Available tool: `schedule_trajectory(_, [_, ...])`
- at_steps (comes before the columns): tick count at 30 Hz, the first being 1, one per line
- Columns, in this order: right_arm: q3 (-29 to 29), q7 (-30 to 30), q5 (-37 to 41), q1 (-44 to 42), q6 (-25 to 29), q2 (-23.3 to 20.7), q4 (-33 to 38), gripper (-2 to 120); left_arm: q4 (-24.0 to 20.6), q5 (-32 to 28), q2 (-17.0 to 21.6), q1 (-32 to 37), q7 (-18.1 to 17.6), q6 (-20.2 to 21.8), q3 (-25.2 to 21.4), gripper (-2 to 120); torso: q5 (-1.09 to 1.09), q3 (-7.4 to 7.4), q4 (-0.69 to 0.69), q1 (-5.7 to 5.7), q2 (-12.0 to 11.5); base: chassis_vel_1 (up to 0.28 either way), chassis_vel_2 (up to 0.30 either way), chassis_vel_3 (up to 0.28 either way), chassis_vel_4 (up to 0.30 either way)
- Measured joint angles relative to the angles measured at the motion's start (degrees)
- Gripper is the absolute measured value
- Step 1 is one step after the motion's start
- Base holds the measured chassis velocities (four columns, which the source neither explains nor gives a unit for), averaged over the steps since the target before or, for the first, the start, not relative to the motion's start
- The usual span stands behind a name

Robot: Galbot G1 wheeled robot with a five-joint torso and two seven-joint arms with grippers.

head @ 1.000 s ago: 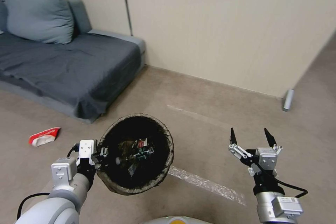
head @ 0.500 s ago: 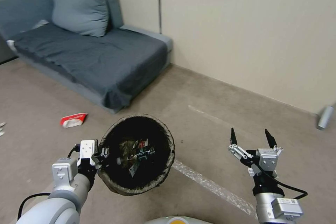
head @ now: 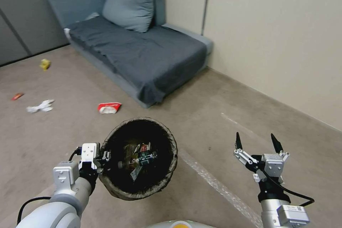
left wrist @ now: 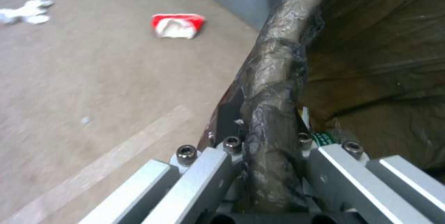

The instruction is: Pick up the trash bin, then pick up the garbage from the floor and place it into the trash bin.

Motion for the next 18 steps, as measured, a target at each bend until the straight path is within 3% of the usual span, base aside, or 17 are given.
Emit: schedule_trajectory(18, [-0.4,0.8,-0.3,0.3,-0.8,0.3,-0.6,100,0.0,-0.1,0.2,0.1,0.1,0.0,-0.2,1,0.00,0.00,0.00,0.00,0.0,0.119,0.120,0.121,0.118])
